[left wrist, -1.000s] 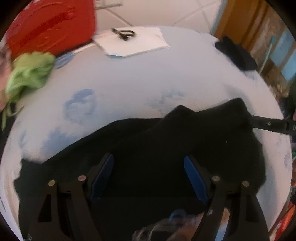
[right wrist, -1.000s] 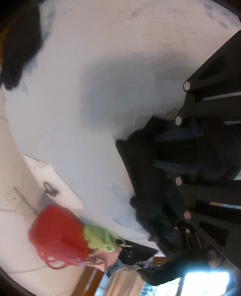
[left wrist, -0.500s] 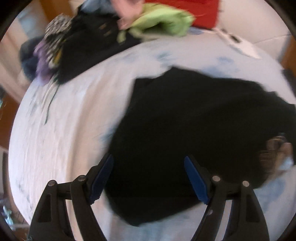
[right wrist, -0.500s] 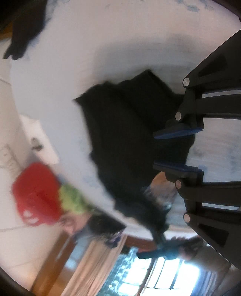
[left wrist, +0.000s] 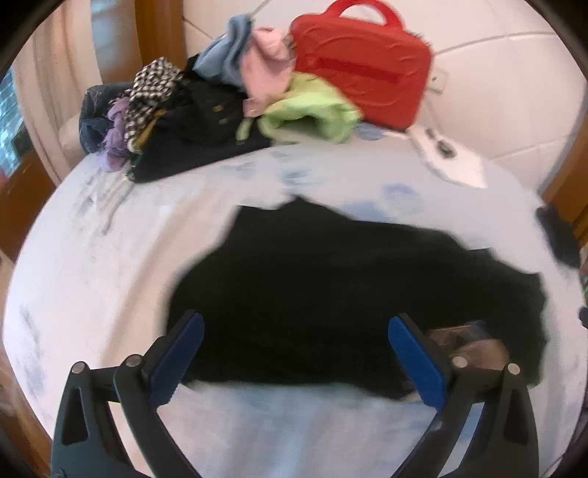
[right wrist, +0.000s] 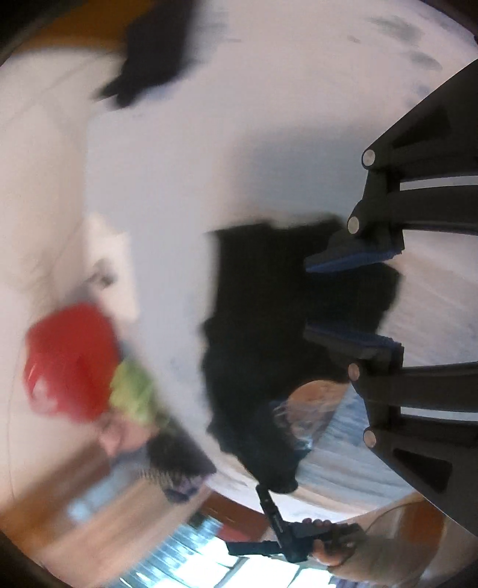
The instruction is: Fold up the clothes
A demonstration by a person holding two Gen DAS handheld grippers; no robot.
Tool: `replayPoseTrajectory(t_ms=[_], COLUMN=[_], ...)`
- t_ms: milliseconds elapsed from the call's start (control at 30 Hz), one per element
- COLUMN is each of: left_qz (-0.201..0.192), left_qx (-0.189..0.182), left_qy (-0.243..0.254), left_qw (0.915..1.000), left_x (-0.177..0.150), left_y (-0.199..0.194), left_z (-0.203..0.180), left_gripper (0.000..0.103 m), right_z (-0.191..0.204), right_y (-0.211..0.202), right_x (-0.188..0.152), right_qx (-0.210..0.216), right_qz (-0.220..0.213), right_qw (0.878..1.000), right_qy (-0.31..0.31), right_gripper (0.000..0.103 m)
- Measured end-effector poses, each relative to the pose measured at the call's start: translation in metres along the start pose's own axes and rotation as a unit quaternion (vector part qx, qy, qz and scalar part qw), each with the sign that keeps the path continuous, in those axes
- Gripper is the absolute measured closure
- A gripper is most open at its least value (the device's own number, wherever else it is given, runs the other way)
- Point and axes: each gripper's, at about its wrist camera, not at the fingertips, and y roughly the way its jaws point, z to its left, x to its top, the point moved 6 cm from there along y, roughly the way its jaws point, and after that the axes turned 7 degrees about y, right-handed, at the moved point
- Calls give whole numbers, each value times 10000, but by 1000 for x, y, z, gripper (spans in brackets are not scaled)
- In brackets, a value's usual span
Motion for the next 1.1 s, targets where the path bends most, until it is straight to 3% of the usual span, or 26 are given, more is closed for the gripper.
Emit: replayPoseTrajectory(t_ms=[67, 133, 300, 467, 633, 833, 1100], left_qz=[57, 216, 511, 592, 585, 597, 458], left_qx=[-102, -33, 61, 323, 697, 1132, 1690], left_qy=[-341, -749, -1578, -1651, -1916, -2520, -2654], left_qw=[9993, 9970, 9861, 9840, 9772, 9592, 9481], left_x=[-15, -37, -81, -99, -102, -108, -104], left_y=[1, 4, 14, 18, 31, 39, 47], left_z=[-37, -74, -162, -223, -252, -275, -287], left_gripper=[1, 5, 5, 5, 5, 5, 4], right_z=[-2, -11, -40, -62, -65, -72, -62], right_y=[1, 11, 33, 38, 60, 84, 105], right_x=[17, 27, 36, 47, 48, 57, 61], right_qx=[258, 494, 759, 1070, 1210, 1529, 1954], right_qz=[47, 307, 825, 1079, 1327, 1409, 1669], right_qw=[9988, 9947, 9781, 9694, 9585, 9426, 9155], right_qy=[-417, -846, -1753, -1928, -2216, -2613, -3096], right_gripper=[49, 46, 46, 49, 64, 64, 54])
